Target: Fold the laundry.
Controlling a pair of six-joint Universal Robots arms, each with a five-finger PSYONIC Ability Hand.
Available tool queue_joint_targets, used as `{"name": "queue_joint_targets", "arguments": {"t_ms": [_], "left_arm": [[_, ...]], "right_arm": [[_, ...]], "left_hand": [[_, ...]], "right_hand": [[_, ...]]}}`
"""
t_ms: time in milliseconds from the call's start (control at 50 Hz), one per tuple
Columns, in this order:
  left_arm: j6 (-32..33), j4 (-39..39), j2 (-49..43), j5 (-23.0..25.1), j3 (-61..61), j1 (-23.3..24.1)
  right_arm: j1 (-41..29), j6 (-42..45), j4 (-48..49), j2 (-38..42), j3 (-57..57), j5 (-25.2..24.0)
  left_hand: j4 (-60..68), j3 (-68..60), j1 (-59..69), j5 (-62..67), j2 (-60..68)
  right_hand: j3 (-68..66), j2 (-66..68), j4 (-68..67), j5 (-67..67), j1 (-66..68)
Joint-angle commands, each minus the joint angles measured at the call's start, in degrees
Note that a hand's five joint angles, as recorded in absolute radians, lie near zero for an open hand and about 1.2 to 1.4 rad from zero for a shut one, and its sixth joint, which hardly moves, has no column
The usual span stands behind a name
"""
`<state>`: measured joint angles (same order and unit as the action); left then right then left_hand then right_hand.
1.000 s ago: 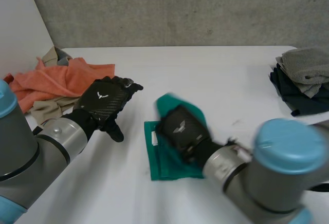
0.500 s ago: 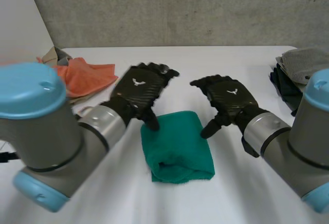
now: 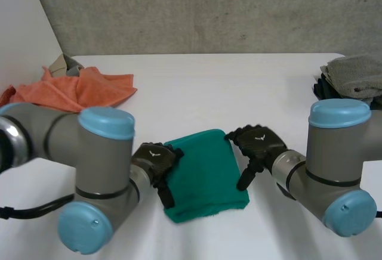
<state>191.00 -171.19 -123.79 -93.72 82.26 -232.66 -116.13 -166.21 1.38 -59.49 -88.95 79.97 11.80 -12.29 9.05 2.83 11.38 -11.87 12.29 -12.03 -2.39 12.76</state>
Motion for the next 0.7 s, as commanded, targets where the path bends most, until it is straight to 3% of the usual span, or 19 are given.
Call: {"name": "queue_joint_targets", "arguments": {"t_ms": [20, 220, 360, 480, 700], "left_arm": [[0.08, -1.77, 9.26, 8.2, 1.15, -2.89], [-1.77, -4.41, 20.07, 22.34, 0.18, -6.93], [-3.35, 4.88, 20.52, 36.83, -1.23, -7.73], [-0.81, 8.86, 19.81, 39.23, -0.88, -7.02], [-0.27, 6.23, 20.16, 36.07, 0.71, -5.18]], "right_arm": [[-4.89, 11.08, 6.09, -9.06, -4.82, 6.16], [-14.82, 14.25, 13.47, -14.96, -16.6, 9.59], [-17.64, 12.93, 23.29, -11.28, -23.1, 9.85], [-17.99, 13.98, 32.72, -5.74, -24.08, 10.91], [-16.32, 17.77, 40.1, 0.16, -20.04, 10.56]], "left_hand": [[-1.8, 2.29, 0.95, -2.83, -1.38], [-1.8, 2.29, 0.95, -2.83, -1.38], [-1.8, 2.29, 0.95, -2.83, -1.38], [-1.8, 2.29, 0.95, -2.83, -1.38], [-1.8, 2.29, 0.95, -2.83, -1.38]], "right_hand": [[1.87, -2.29, 2.03, 2.39, -2.76], [1.87, -2.29, 2.03, 2.39, -2.76], [1.87, -2.29, 2.03, 2.39, -2.76], [1.87, -2.29, 2.03, 2.39, -2.76], [-9.71, 9.3, -9.56, -9.19, 8.82]]}}
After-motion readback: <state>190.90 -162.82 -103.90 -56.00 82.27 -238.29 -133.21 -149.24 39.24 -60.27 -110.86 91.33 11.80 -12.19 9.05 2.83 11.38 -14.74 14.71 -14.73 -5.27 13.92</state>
